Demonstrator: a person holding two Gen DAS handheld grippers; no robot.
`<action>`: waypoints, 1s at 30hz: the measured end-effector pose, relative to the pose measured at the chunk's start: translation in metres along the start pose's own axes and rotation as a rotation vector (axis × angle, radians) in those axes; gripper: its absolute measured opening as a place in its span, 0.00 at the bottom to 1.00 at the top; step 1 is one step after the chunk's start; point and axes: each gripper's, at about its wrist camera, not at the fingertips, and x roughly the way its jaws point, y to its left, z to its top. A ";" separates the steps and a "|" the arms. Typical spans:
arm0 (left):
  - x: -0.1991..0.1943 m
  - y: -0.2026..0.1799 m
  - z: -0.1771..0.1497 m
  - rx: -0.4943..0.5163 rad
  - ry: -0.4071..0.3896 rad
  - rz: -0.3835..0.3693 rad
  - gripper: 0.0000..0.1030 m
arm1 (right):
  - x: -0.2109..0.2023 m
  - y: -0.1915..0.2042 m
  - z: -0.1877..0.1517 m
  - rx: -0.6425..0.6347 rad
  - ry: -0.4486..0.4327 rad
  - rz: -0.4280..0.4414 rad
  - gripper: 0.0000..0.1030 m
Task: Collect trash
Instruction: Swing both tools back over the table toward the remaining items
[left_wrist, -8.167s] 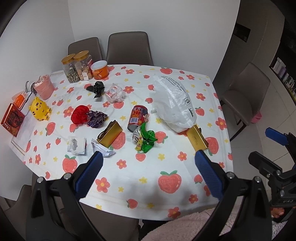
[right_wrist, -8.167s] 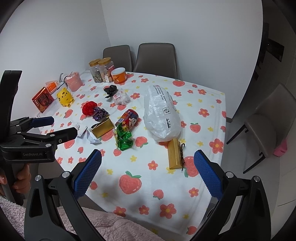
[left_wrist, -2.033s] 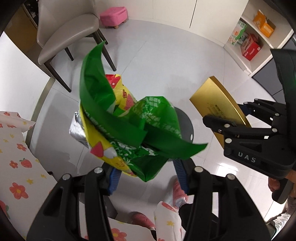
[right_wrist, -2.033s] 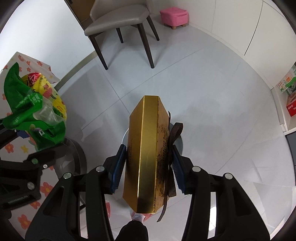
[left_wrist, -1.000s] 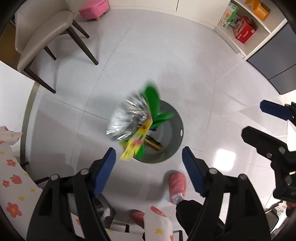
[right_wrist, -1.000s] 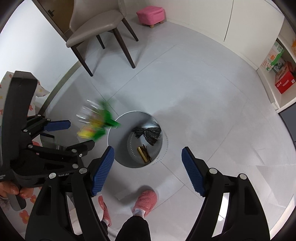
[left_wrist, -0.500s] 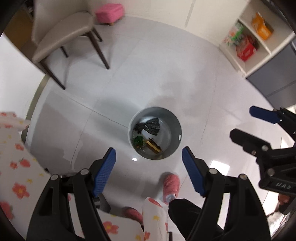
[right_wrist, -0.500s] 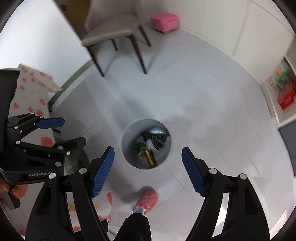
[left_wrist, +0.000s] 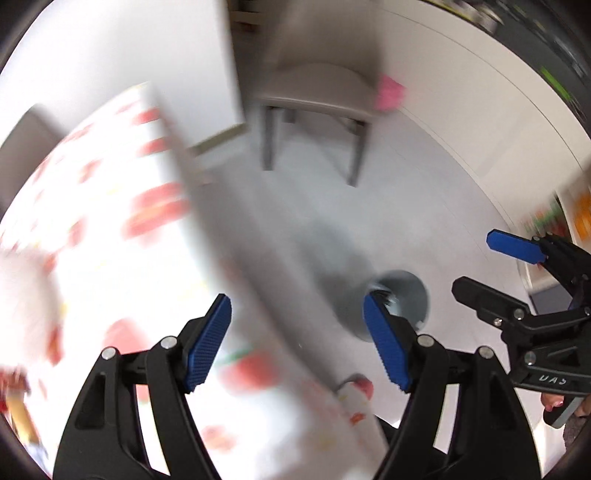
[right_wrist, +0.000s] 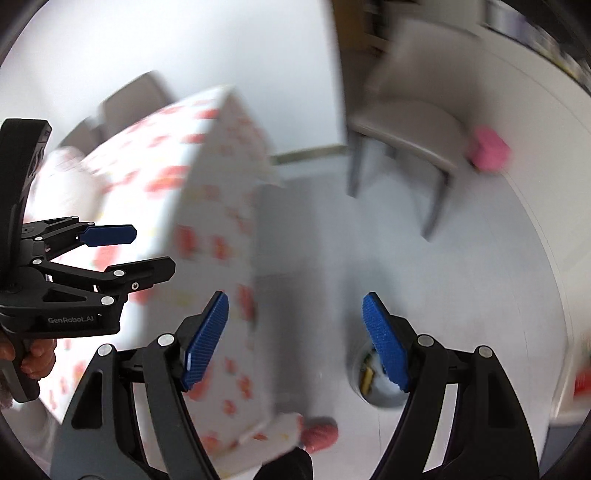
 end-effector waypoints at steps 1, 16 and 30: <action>-0.010 0.020 -0.008 -0.041 -0.006 0.025 0.72 | 0.003 0.022 0.010 -0.045 0.000 0.030 0.70; -0.148 0.265 -0.174 -0.546 -0.069 0.298 0.72 | 0.010 0.335 0.045 -0.518 0.042 0.362 0.70; -0.167 0.398 -0.271 -0.721 -0.052 0.325 0.72 | 0.041 0.499 0.043 -0.650 0.072 0.404 0.70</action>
